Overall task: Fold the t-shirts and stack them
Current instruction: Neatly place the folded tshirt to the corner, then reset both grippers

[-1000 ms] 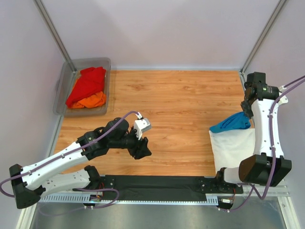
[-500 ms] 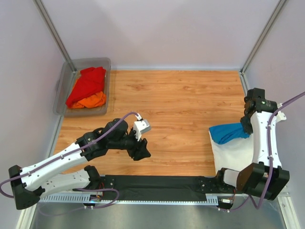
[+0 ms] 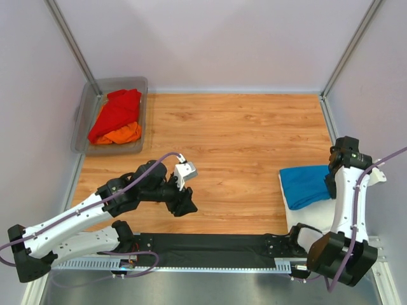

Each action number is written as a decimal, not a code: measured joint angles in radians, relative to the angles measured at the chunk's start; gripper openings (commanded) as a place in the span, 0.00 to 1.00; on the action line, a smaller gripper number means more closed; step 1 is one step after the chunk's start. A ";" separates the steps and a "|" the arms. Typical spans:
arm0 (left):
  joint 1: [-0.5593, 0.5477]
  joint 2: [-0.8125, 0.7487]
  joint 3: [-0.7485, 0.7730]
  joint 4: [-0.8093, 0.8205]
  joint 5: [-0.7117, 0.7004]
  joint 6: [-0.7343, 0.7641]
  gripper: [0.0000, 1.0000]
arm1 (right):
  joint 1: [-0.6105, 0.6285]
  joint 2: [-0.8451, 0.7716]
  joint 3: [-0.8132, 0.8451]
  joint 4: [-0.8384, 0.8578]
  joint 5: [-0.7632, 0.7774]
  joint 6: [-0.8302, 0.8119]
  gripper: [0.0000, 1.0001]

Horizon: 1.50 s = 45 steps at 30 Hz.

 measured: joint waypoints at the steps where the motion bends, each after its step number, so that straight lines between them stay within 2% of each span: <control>1: 0.000 -0.002 0.000 -0.006 0.000 0.001 0.61 | -0.017 -0.003 -0.005 -0.002 0.009 -0.008 0.41; 2: 0.000 -0.003 0.000 -0.012 0.002 0.002 0.61 | -0.034 -0.006 -0.006 -0.001 0.018 -0.014 0.54; 3: 0.000 -0.007 0.000 -0.018 0.002 0.002 0.61 | -0.061 -0.013 -0.009 0.002 0.024 -0.027 0.83; 4: 0.000 -0.011 0.000 -0.024 0.003 0.002 0.61 | -0.092 -0.023 -0.014 0.002 0.029 -0.044 0.92; 7: 0.000 -0.029 0.000 -0.039 0.003 0.002 0.61 | -0.151 -0.069 -0.020 -0.002 0.029 -0.111 0.99; 12: 0.000 -0.056 0.000 -0.043 0.001 -0.003 0.61 | -0.119 -0.083 0.026 -0.012 -0.027 -0.175 0.98; 16: 0.000 -0.059 0.000 -0.045 -0.019 -0.023 0.61 | 0.076 -0.059 0.118 -0.009 -0.089 -0.163 0.98; 20: 0.002 -0.053 0.000 -0.046 -0.051 -0.077 0.62 | 0.383 0.009 0.197 0.031 -0.158 -0.114 0.99; 25: 0.007 -0.048 -0.004 -0.043 -0.098 -0.197 0.66 | 0.807 0.122 0.204 0.182 -0.214 -0.074 1.00; 27: 0.009 -0.064 -0.029 -0.029 -0.126 -0.258 0.67 | 0.962 0.142 0.162 0.277 -0.237 -0.060 1.00; 30: 0.010 -0.108 -0.097 -0.018 -0.164 -0.350 0.69 | 1.136 0.103 -0.009 0.465 -0.286 -0.039 1.00; 32: 0.010 -0.170 -0.169 -0.001 -0.193 -0.433 0.70 | 1.204 0.050 -0.154 0.554 -0.317 -0.013 1.00; 35: 0.010 -0.304 -0.283 0.018 -0.226 -0.562 0.72 | 1.237 -0.082 -0.352 0.625 -0.347 0.032 1.00; 38: 0.011 -0.520 -0.437 0.067 -0.254 -0.707 0.78 | 1.242 -0.296 -0.523 0.672 -0.351 0.076 1.00; 41: 0.011 -0.732 -0.587 0.097 -0.279 -0.834 0.79 | 1.243 -0.553 -0.676 0.728 -0.354 0.124 1.00; 43: 0.010 -0.808 -0.661 0.106 -0.303 -0.899 0.79 | 1.242 -0.704 -0.764 0.764 -0.356 0.153 1.00; 45: 0.011 -0.816 -0.676 0.139 -0.317 -0.935 0.79 | 1.242 -0.836 -0.840 0.786 -0.360 0.177 1.00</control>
